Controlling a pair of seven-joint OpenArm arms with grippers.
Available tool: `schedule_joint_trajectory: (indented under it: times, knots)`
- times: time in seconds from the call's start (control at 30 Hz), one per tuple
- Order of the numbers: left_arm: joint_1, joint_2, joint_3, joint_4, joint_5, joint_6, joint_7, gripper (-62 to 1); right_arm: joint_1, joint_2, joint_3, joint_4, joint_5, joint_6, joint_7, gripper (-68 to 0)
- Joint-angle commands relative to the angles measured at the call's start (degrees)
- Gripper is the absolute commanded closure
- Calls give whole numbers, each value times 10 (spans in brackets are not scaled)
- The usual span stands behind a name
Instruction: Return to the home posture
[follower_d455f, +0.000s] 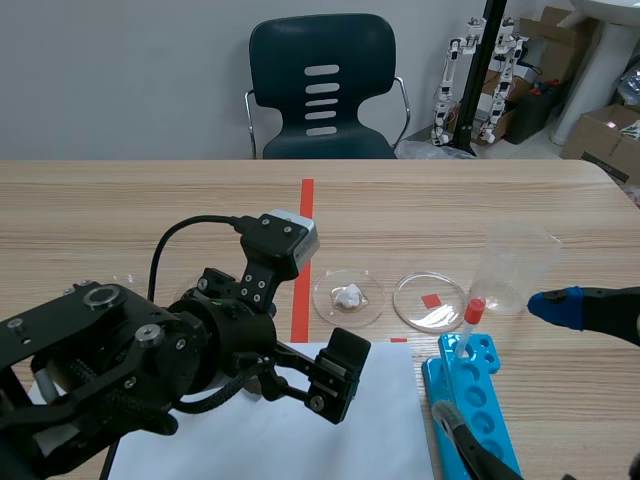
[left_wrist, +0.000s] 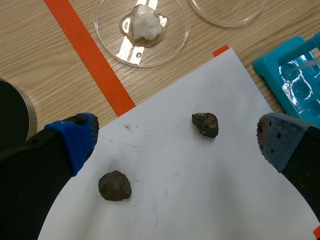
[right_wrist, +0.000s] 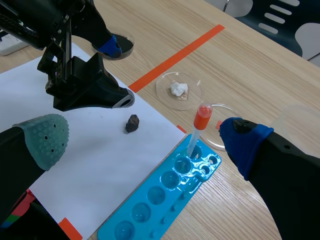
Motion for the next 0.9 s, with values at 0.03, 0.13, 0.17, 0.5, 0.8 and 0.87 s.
schedule_joint_trajectory:
  times: [0.03,0.13,0.17,0.5,0.8,0.87]
  knots:
    - [-5,4,-3,3,0,-2,-6,-623,3,0,3,3,4,-2,7,-638]
    - [-5,4,-3,3,0,-2,-6,-623,3,0,3,3,4,-2,7,-638]
    - [-5,4,-3,3,-1,-2,-6,-623,3,0,3,3,4,-2,7,-638]
    - [-5,0,-5,4,-1,-40,-10,-623,3,0,3,3,4,-2,7,-638]
    - [-5,-54,-11,4,-35,-133,-114,-623,3,0,3,3,4,-2,7,-638]
    - [-4,-77,-11,4,-35,-150,-141,-623,3,0,3,3,4,-2,7,-638]
